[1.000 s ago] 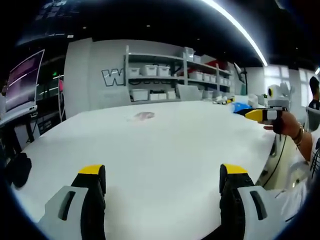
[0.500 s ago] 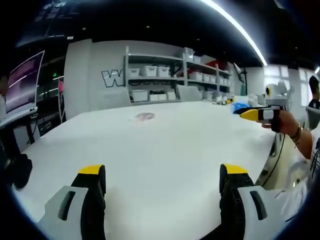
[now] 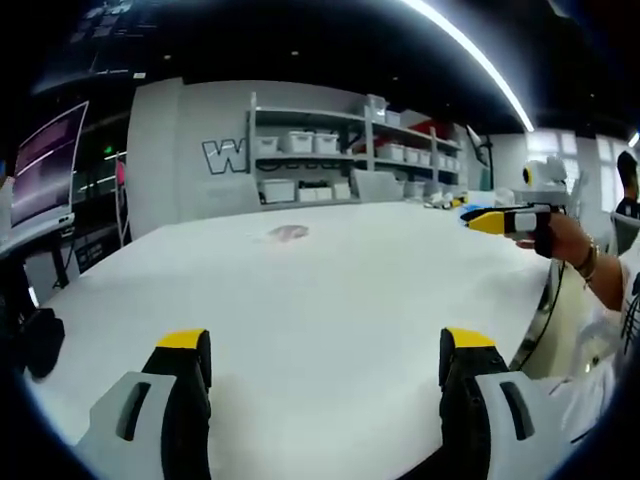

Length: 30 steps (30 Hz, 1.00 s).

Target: Open the resealable bag by pulling the two sides of the seal apart until the entire bag opening is separated and visibly accessible.

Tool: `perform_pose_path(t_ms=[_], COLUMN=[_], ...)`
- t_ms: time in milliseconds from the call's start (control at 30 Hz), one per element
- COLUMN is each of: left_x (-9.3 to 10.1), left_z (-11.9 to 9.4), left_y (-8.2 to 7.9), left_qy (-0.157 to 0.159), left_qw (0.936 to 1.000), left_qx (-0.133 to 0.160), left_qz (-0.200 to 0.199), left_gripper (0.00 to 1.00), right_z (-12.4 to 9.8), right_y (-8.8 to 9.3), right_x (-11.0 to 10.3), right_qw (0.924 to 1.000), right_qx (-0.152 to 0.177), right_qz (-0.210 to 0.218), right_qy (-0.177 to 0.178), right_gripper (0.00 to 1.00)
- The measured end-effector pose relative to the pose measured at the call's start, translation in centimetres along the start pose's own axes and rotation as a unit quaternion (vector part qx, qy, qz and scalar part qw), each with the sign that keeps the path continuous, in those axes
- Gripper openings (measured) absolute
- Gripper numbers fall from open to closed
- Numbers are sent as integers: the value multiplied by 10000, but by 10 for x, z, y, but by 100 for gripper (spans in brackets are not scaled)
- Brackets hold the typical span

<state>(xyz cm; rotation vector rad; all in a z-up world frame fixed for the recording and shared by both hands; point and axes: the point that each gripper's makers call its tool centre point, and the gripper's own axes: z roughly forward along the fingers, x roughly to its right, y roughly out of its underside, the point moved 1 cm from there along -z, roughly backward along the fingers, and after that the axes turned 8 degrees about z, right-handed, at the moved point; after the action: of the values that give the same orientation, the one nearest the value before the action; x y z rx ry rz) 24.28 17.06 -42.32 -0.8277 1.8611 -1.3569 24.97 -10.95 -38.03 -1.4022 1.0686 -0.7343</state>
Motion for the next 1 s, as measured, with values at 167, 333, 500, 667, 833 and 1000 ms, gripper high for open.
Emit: perform_pose_path(t_ms=[167, 333, 500, 667, 833, 1000], left_x=[0, -2, -2, -2, -2, 0], left_z=[0, 1, 1, 1, 0, 0], left_y=[1, 2, 3, 2, 2, 0], left_qy=[22, 8, 1, 9, 8, 13], left_qw=[10000, 10000, 10000, 10000, 10000, 10000], left_qx=[-16, -17, -24, -21, -18, -7], left_qz=[-3, -18, -22, -21, -26, -19], left_gripper=[93, 93, 93, 93, 93, 93], right_z=[9, 15, 21, 26, 32, 35], right_y=[0, 2, 2, -1, -2, -2], right_x=[1, 2, 2, 5, 6, 6], right_qw=[10000, 9999, 9998, 9998, 9998, 9997], right_qx=[-40, -111, -169, -176, -191, -215], right_qz=[-51, -32, -26, -67, -23, -36], right_qy=[-4, -35, -58, -44, -66, -73], right_gripper=[65, 64, 63, 63, 62, 61])
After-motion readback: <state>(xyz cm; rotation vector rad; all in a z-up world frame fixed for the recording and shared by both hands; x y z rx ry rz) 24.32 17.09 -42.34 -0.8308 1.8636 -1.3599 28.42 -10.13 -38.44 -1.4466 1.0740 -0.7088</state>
